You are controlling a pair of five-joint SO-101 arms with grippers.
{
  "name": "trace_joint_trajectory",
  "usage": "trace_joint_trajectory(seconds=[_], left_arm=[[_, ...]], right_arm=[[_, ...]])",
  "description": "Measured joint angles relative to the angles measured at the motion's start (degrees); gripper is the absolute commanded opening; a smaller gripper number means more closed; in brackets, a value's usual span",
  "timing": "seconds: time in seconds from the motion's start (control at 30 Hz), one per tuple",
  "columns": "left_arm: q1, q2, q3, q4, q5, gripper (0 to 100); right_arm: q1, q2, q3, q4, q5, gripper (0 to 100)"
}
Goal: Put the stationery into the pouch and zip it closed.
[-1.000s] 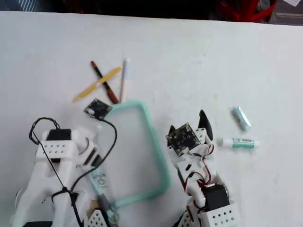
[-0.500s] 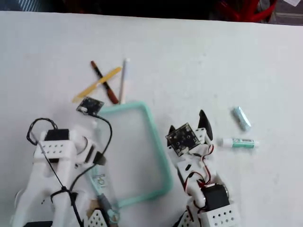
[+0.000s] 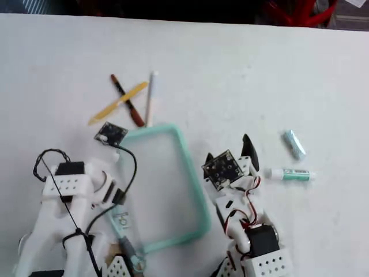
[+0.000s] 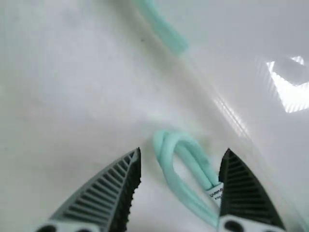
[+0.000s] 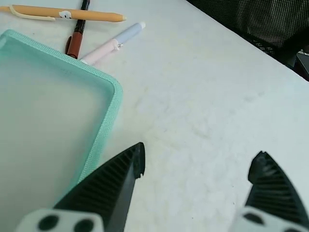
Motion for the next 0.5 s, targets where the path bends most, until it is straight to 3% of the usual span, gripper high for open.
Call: trace_joint_trajectory(seconds=[0.23,0.43,0.5], left_arm=[[-1.0,16.6,-7.5,1.2,0.0,25],[-1.4,29.7,-17.3,4.9,0.0,4],[-0.4,30.7,-17.9,5.1,0.0,3]], right_arm=[[-0.1,0.0,0.0,1.2,0.0,33.7],[0.0,0.0,0.4,1.2,0.0,33.7],[0.1,0.1,2.0,1.2,0.1,33.7]])
